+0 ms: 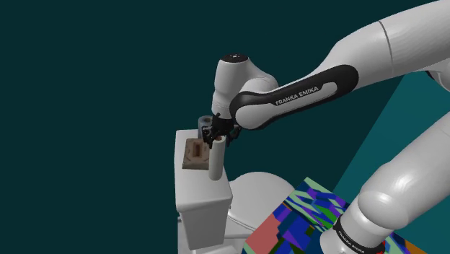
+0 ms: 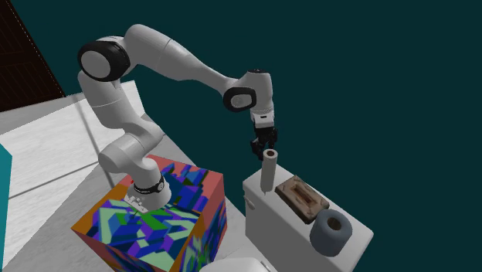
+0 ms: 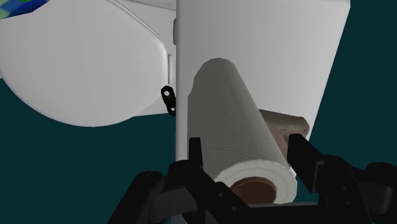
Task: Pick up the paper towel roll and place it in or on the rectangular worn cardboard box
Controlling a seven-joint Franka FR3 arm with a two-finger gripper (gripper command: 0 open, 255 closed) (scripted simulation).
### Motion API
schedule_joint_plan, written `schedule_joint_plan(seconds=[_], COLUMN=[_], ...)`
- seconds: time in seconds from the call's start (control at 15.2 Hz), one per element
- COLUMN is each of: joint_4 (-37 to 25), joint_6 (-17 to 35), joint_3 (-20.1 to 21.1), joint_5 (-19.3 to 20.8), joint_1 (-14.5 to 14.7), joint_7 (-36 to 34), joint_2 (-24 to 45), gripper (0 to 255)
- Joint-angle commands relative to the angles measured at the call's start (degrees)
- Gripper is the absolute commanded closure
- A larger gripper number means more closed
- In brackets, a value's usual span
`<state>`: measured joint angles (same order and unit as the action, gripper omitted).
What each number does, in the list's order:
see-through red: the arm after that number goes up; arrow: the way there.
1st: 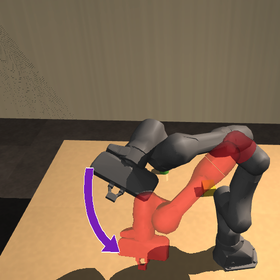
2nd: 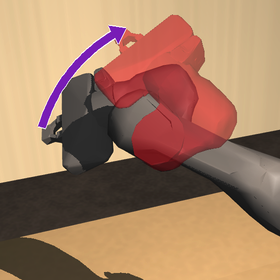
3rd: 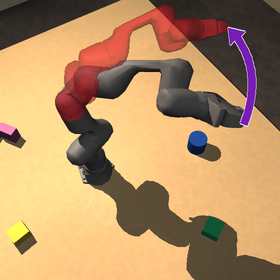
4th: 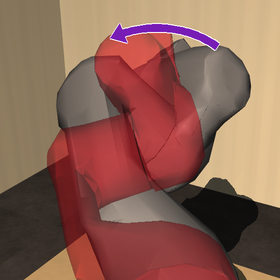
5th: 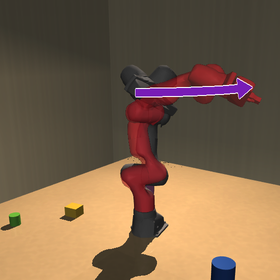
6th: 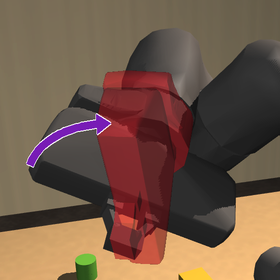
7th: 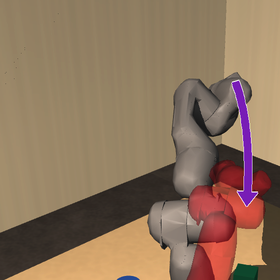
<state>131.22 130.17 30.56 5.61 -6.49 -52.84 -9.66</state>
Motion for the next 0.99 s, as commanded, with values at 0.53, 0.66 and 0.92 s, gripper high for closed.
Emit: schedule_joint_plan(seconds=[0.53,0.66,0.92], joint_4=[-5.05,-6.2,-8.65], joint_6=[-7.67,-9.2,-12.25], joint_3=[-1.03,-1.21,-1.55], joint_5=[-2.29,-2.58,-3.03], joint_1=[0.37,0.41,0.44], joint_7=[2.57,2.96,3.64], joint_2=[-3.13,-3.58,-4.3], gripper=[255,255,255])
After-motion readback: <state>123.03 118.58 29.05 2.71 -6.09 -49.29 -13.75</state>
